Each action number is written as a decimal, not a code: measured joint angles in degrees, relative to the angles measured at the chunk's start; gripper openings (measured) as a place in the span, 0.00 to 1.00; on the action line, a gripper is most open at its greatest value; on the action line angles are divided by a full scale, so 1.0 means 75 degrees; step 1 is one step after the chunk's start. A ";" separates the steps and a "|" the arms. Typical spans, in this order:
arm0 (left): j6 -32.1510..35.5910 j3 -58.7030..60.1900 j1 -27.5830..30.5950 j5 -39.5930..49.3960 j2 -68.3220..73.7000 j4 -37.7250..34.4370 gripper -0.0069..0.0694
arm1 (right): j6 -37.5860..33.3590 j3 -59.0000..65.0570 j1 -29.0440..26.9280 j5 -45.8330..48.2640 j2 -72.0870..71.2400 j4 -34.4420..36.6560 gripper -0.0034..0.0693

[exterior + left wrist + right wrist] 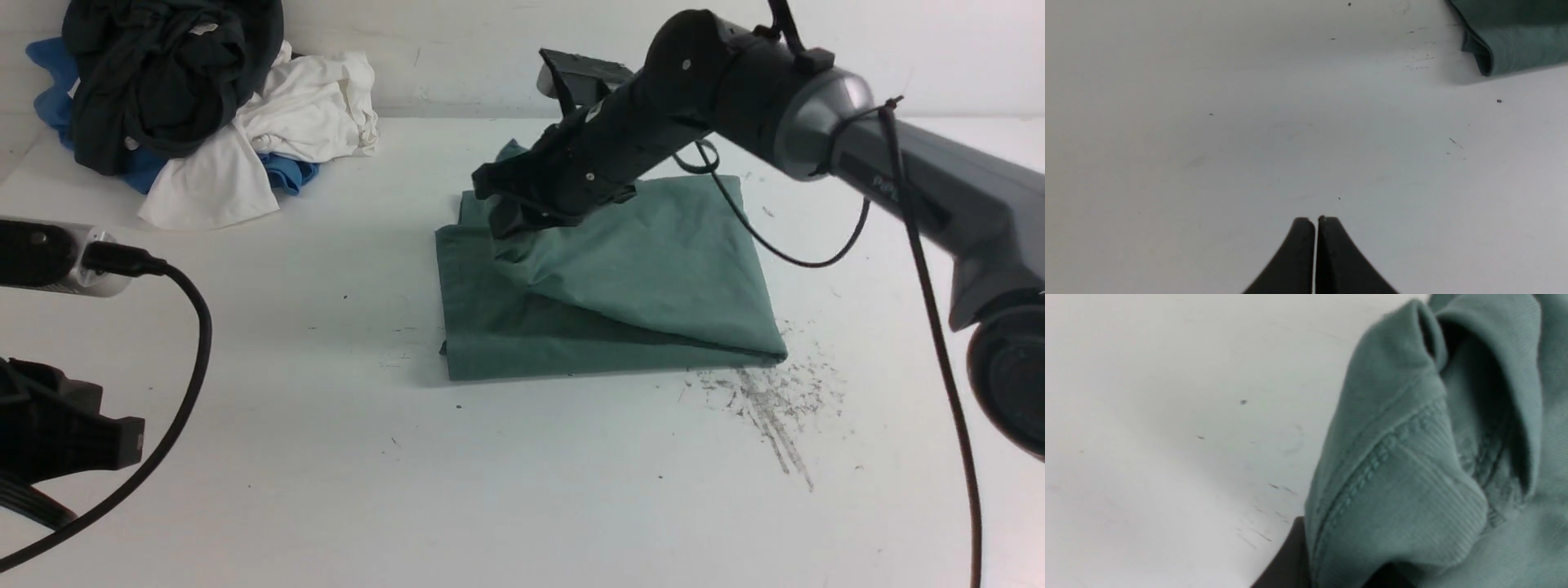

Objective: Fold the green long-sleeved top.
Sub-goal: Use the right arm to drag the right edge of the fabric to the left and folds it over the left edge

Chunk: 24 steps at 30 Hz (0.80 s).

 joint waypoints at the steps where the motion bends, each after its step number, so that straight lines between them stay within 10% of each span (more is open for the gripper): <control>1: 0.0000 0.0000 0.0000 0.0000 0.0036 0.0000 0.08 | -0.0033 -0.0007 0.0064 -0.0112 0.0185 0.0219 0.12; 14: 0.0000 0.0104 0.0000 0.0001 0.0181 -0.0015 0.08 | -0.0905 -0.0662 0.0021 -0.0067 0.0581 0.1791 0.64; 19: 0.0000 0.0104 0.0000 -0.0120 0.0183 -0.0024 0.08 | -0.1021 -0.1443 0.0021 0.0647 0.0149 0.0805 0.64; 24: 0.0148 0.0104 0.0000 -0.0180 0.0107 -0.0280 0.08 | -0.0991 -0.1599 0.0125 0.1602 0.0350 -0.0125 0.43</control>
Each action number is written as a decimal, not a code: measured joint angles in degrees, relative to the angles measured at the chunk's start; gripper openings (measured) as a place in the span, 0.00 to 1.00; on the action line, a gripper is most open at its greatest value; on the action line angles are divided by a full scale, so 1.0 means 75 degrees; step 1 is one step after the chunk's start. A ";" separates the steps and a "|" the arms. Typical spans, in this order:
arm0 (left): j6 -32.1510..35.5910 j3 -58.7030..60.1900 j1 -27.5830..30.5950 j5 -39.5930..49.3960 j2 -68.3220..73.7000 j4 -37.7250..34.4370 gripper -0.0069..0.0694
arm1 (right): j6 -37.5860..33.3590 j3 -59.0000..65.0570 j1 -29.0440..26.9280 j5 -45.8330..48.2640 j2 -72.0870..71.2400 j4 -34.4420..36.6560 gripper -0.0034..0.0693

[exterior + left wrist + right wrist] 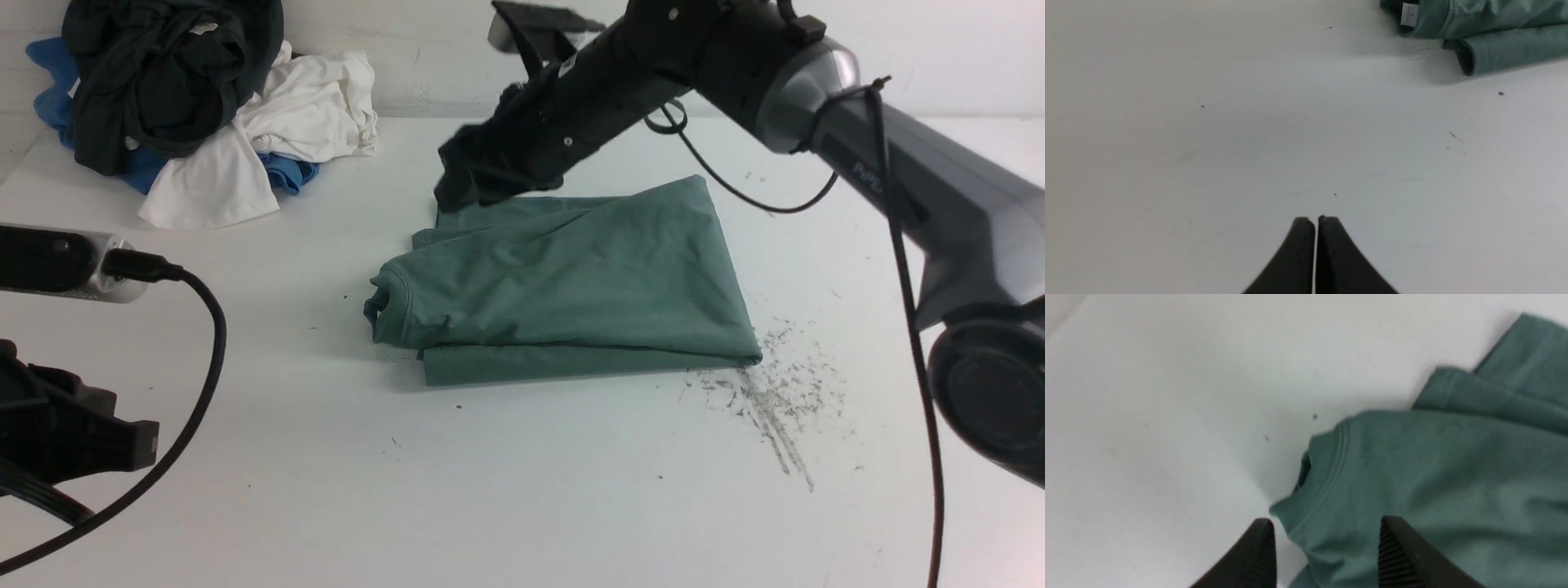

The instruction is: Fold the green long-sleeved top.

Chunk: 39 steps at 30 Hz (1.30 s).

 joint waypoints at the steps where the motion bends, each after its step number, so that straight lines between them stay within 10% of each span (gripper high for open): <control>1: 0.0144 0.0000 0.0000 -0.0010 -0.0107 -0.0055 0.08 | 0.0007 0.0008 0.0030 0.0155 0.0124 -0.0077 0.37; 8: 0.1686 0.0031 -0.0185 -0.0389 -0.1927 -0.0687 0.08 | -0.0028 0.0070 0.0303 0.0691 0.0475 -0.0670 0.05; 20: 0.2464 0.1948 -0.0202 -0.2055 -0.4503 -0.1051 0.08 | 0.0426 0.3787 0.0257 0.0702 -0.4089 -0.4268 0.03; 29: 0.2463 0.2567 -0.0444 -0.2923 -0.4868 -0.1100 0.08 | 0.2041 0.6776 0.0212 0.0618 -0.7210 -0.5111 0.03; 39: 0.2463 0.2567 -0.0443 -0.2959 -0.4868 -0.1100 0.08 | 0.2161 1.1927 0.0212 -0.5168 -1.0567 -0.3958 0.03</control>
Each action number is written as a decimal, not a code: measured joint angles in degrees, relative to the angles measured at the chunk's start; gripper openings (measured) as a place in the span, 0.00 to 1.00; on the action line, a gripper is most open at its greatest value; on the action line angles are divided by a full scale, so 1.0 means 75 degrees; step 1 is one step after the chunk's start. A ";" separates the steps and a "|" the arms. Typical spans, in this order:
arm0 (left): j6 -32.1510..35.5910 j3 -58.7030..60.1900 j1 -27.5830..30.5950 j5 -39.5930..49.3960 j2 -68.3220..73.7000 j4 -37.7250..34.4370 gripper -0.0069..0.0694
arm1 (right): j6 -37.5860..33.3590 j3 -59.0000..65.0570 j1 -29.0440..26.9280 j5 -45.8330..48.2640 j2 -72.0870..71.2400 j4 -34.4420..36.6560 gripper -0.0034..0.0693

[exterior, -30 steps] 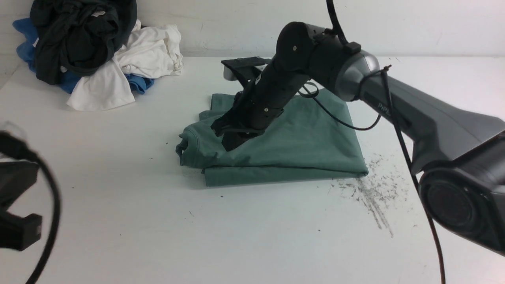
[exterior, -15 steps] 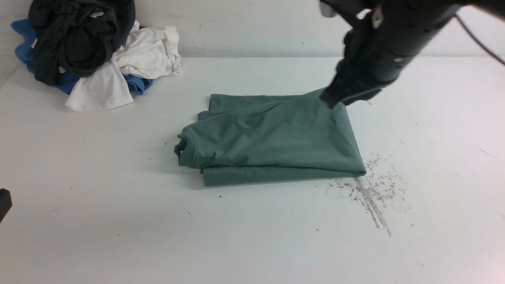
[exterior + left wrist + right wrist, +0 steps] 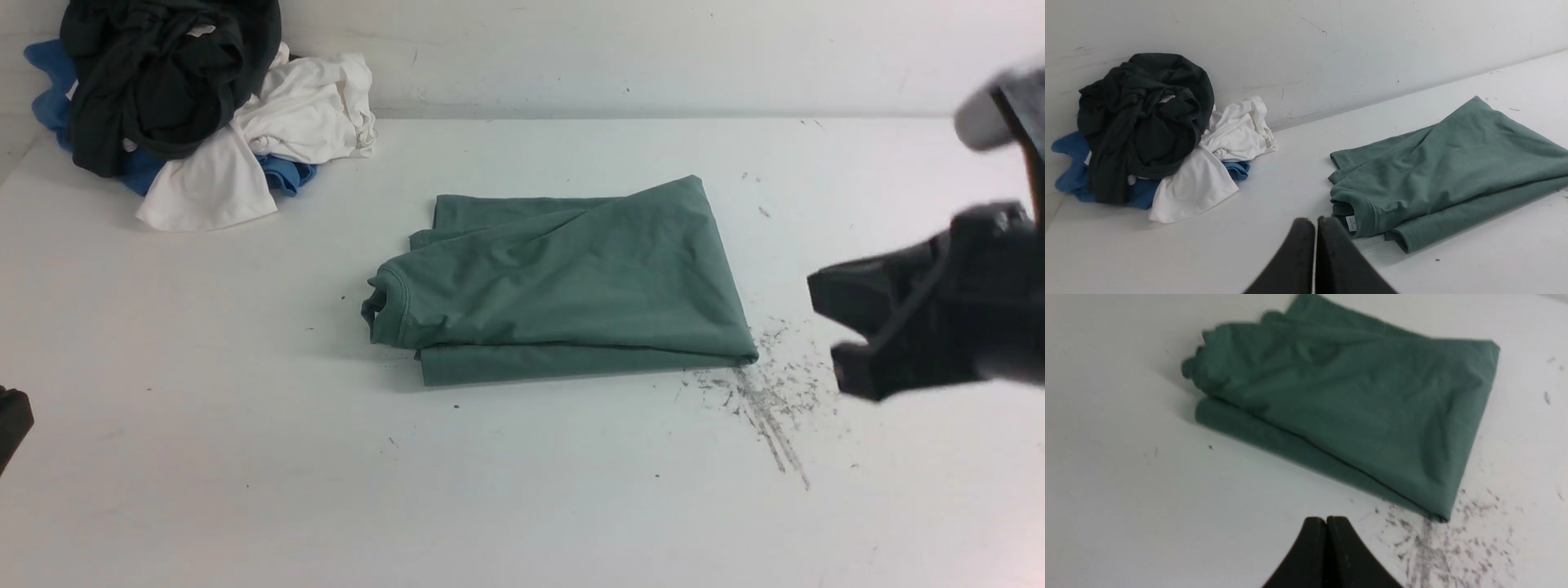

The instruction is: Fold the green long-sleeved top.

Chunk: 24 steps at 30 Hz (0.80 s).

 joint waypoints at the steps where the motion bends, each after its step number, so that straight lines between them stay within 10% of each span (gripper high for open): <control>1: 0.0000 0.0000 0.0000 0.0000 0.0000 0.0000 0.08 | -0.0104 0.0618 0.0000 -0.0652 -0.0359 0.0081 0.03; 7: 0.0000 0.0000 0.0000 0.0000 0.0000 0.0000 0.08 | -0.0223 0.2292 0.0025 -0.2343 -0.1666 0.0323 0.03; 24: 0.0000 0.0000 0.0000 -0.0017 0.0000 0.0000 0.08 | -0.0249 0.3385 -0.0008 -0.2289 -0.2715 0.0080 0.03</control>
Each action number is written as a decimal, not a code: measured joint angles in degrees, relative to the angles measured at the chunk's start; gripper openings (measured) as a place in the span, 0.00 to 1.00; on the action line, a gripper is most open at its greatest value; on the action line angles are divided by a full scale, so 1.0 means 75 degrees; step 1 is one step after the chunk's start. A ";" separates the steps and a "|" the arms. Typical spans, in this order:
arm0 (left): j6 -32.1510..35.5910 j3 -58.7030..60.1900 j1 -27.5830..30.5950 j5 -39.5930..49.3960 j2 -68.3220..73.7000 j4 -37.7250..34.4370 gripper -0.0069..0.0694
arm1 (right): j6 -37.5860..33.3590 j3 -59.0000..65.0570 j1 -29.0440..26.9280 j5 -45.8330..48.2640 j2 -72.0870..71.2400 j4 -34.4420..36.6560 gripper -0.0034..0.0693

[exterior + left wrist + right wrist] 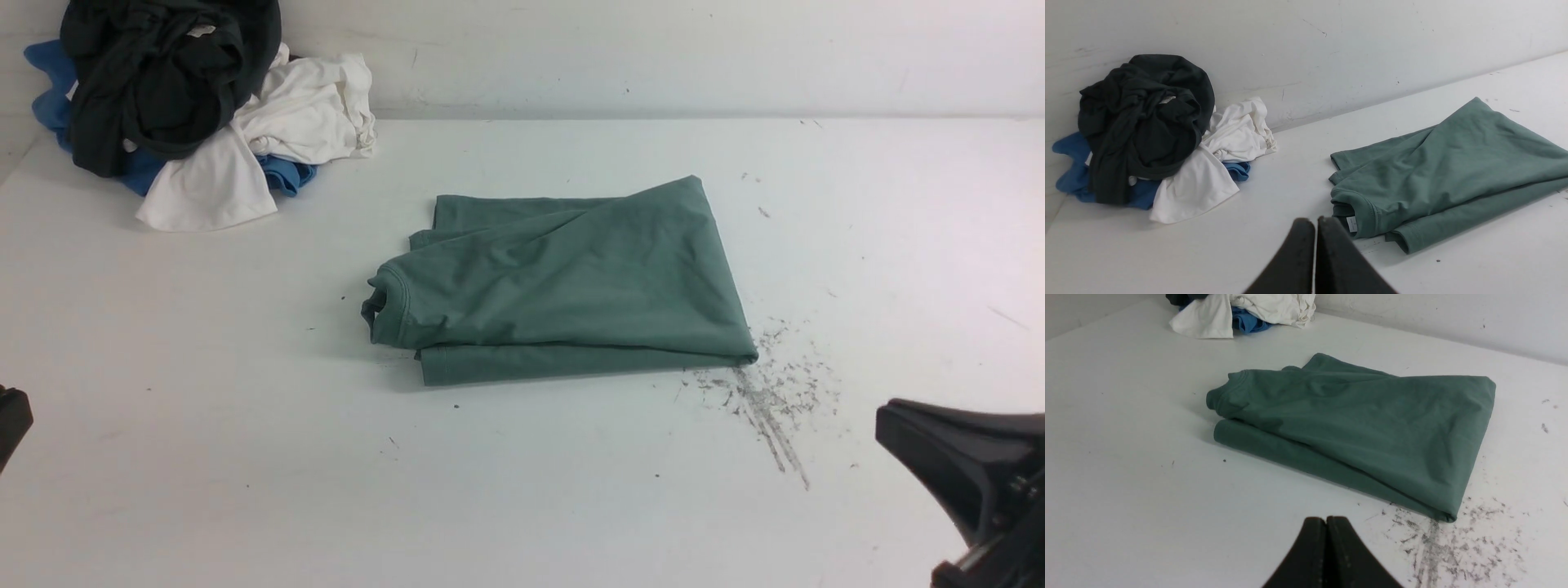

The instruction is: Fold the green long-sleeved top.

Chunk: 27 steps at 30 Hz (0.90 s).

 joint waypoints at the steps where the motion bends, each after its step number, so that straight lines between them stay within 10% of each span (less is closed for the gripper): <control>1: 0.0000 0.0000 0.0000 0.0000 0.0000 0.0000 0.08 | 0.0001 0.0052 -0.0023 -0.0008 -0.0112 -0.0001 0.03; 17: 0.0000 0.0000 0.0000 0.0001 0.0000 0.0000 0.08 | 0.0007 0.2754 -0.3432 -0.0441 -0.4907 0.0980 0.03; 27: 0.0000 0.0000 0.0000 0.0001 0.0000 0.0000 0.08 | 0.0000 0.2754 -0.3747 0.1321 -0.4907 0.0981 0.03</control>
